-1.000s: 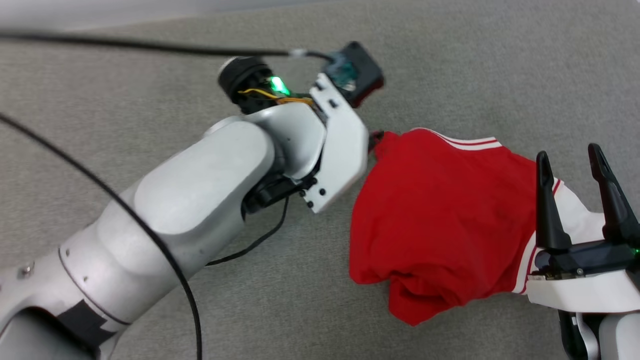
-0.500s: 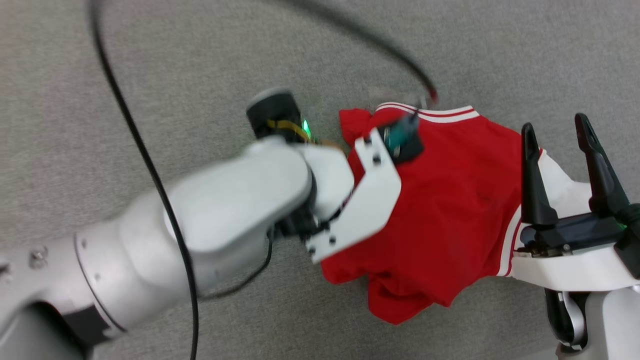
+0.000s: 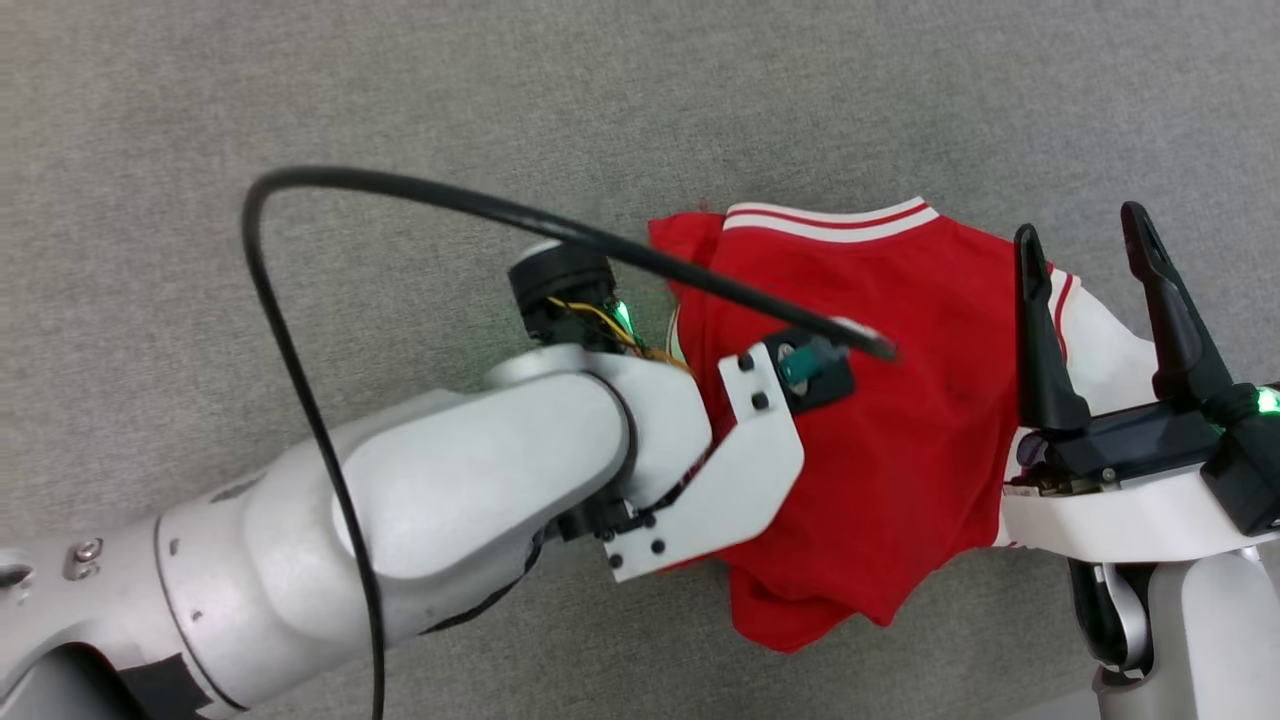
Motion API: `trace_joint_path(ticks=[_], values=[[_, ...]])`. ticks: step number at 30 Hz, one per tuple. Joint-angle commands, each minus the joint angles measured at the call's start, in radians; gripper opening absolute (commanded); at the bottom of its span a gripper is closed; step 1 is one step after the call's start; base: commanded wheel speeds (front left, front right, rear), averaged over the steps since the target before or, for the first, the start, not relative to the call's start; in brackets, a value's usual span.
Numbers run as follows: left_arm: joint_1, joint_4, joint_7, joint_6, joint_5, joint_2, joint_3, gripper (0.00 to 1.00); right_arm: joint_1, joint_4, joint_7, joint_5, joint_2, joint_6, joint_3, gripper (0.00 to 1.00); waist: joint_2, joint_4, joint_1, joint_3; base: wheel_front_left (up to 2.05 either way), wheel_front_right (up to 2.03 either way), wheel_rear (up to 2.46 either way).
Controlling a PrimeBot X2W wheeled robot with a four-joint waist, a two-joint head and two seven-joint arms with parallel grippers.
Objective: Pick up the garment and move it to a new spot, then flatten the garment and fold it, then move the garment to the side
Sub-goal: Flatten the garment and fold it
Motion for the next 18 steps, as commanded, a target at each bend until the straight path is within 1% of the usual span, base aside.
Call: trace_joint_path(ticks=[1, 6, 8, 13, 18], values=[[0.014, 0.013, -0.021, -0.001, 0.008, -0.001, -0.022, 0.0, 0.002, 0.003, -0.002, -0.01, 0.005, -0.001, -0.002, 1.0, 0.0, 0.015, -0.0001, -0.019, 0.0, 0.0, 0.0], [-0.041, -0.012, -0.174, -0.001, -0.005, 0.005, -0.013, 0.0, 0.036, 0.009, -0.002, -0.014, 0.004, -0.001, -0.016, 1.0, 0.0, 0.058, -0.0001, -0.082, 0.0, 0.0, 0.0], [-0.056, -0.015, -0.252, -0.001, -0.026, 0.026, -0.014, 0.0, 0.052, 0.011, -0.002, -0.017, 0.002, -0.001, -0.023, 1.0, 0.0, 0.08, -0.0001, -0.112, 0.0, 0.0, 0.0], [-0.088, -0.006, -0.431, -0.001, -0.086, 0.111, -0.009, 0.0, 0.099, 0.012, -0.002, -0.018, 0.001, -0.001, -0.046, 1.0, 0.0, 0.143, -0.0001, -0.176, 0.0, 0.0, 0.0], [-0.076, 0.014, -0.501, -0.001, -0.108, 0.225, 0.001, 0.0, 0.136, 0.019, -0.002, -0.02, -0.003, -0.001, -0.061, 1.0, 0.0, 0.202, -0.0001, -0.22, 0.0, 0.0, 0.0]])
